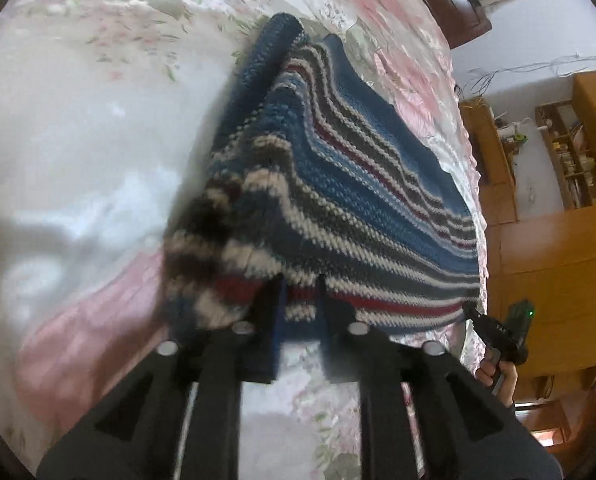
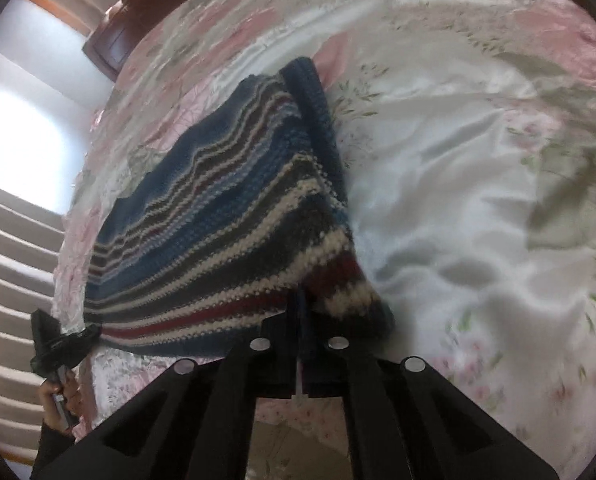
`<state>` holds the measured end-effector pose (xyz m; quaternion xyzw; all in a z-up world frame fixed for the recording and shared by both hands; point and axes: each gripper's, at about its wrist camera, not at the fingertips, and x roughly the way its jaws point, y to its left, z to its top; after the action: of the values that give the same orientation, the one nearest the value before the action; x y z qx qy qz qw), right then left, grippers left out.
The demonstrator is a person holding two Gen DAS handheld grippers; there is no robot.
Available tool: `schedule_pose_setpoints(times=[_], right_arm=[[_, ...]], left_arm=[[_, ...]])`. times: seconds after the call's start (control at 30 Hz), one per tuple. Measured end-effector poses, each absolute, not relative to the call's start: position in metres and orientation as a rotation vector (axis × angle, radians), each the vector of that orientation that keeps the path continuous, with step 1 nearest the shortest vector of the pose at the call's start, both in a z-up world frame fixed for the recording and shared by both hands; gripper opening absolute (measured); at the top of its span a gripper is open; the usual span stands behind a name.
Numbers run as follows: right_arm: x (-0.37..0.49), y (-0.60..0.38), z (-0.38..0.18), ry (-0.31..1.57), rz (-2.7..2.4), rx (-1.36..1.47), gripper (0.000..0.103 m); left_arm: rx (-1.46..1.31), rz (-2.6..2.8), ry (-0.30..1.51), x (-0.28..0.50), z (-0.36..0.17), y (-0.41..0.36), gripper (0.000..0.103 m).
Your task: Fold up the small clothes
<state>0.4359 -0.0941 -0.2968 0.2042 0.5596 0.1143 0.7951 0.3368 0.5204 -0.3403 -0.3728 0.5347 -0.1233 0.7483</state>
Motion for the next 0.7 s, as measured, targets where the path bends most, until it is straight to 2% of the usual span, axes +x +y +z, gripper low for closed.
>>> schedule_pose_setpoints(times=[0.1, 0.13, 0.17, 0.2, 0.27, 0.3, 0.33, 0.4, 0.53, 0.7], right_arm=[[0.418, -0.103, -0.293, 1.197, 0.197, 0.452, 0.004], [0.412, -0.105, -0.291, 1.196, 0.183, 0.444, 0.015], [0.404, -0.105, -0.286, 1.189, 0.168, 0.424, 0.018], [0.393, -0.101, -0.278, 1.179, 0.165, 0.387, 0.019], [0.372, -0.094, -0.264, 1.158, 0.17, 0.332, 0.019], [0.36, -0.086, -0.257, 1.143, 0.177, 0.306, 0.021], [0.349, -0.082, -0.25, 1.129, 0.182, 0.293, 0.027], [0.328, -0.064, -0.238, 1.098, 0.206, 0.273, 0.041], [0.294, -0.011, -0.219, 1.044, 0.282, 0.177, 0.055], [0.262, 0.103, -0.212, 1.004, 0.395, -0.094, 0.061]], left_arm=[[-0.83, -0.251, 1.16, 0.32, -0.33, 0.523, 0.039], [-0.836, -0.234, 1.16, 0.31, -0.324, 0.525, 0.049], [-0.831, -0.22, 1.16, 0.304, -0.321, 0.523, 0.055], [-0.801, -0.199, 1.156, 0.293, -0.312, 0.522, 0.062], [-0.738, -0.18, 1.152, 0.28, -0.297, 0.515, 0.066], [-0.716, -0.188, 1.145, 0.272, -0.289, 0.509, 0.073], [-0.675, -0.182, 1.137, 0.26, -0.279, 0.504, 0.081], [-0.585, -0.156, 1.112, 0.244, -0.26, 0.49, 0.089], [-0.498, -0.165, 1.076, 0.215, -0.226, 0.475, 0.094], [-0.491, -0.226, 1.09, 0.204, -0.208, 0.488, 0.095]])
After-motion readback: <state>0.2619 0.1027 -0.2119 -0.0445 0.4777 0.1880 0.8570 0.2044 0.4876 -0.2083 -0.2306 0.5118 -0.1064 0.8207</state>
